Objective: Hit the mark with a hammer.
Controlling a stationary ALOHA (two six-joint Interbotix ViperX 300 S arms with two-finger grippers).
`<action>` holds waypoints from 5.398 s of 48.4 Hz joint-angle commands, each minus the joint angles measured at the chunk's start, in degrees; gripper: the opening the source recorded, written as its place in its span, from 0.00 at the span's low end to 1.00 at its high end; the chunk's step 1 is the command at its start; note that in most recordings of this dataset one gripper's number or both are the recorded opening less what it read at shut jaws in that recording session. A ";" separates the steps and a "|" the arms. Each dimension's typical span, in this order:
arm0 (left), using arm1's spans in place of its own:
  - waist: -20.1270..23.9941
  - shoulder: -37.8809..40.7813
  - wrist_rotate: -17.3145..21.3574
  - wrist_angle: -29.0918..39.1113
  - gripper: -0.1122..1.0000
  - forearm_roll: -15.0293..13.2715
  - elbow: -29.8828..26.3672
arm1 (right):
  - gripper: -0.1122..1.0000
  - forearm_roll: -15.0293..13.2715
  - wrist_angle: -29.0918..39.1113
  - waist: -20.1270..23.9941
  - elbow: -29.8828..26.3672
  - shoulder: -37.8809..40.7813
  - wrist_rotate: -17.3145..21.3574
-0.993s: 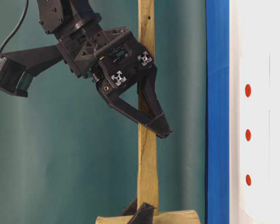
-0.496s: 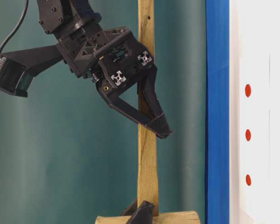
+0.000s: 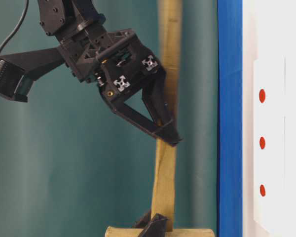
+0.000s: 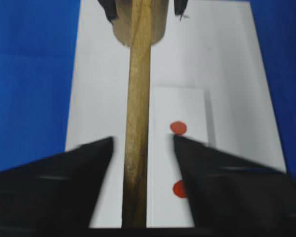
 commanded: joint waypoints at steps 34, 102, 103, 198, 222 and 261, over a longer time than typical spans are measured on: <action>-0.97 -1.58 -33.66 2.99 0.50 -0.44 -4.66 | 0.95 -10.28 -0.62 0.18 1.85 -4.39 -0.26; -6.42 -3.25 -68.91 3.87 0.50 -0.26 -4.39 | 0.16 -17.93 0.44 -0.18 1.41 -2.64 -0.53; -6.42 -3.25 -68.91 3.78 0.50 -0.26 -4.39 | 0.16 -18.02 0.53 -0.18 1.41 -2.72 -0.53; -1.76 -27.16 -46.14 19.25 0.86 0.70 6.24 | 0.16 -0.62 5.54 2.72 7.38 -8.00 2.99; 0.18 -27.33 -15.73 19.16 0.86 0.35 6.33 | 0.16 4.66 -0.88 18.90 7.03 -3.08 11.69; 0.62 -28.48 -15.64 18.72 0.86 0.35 6.94 | 0.16 10.46 -4.83 22.85 4.57 9.23 12.74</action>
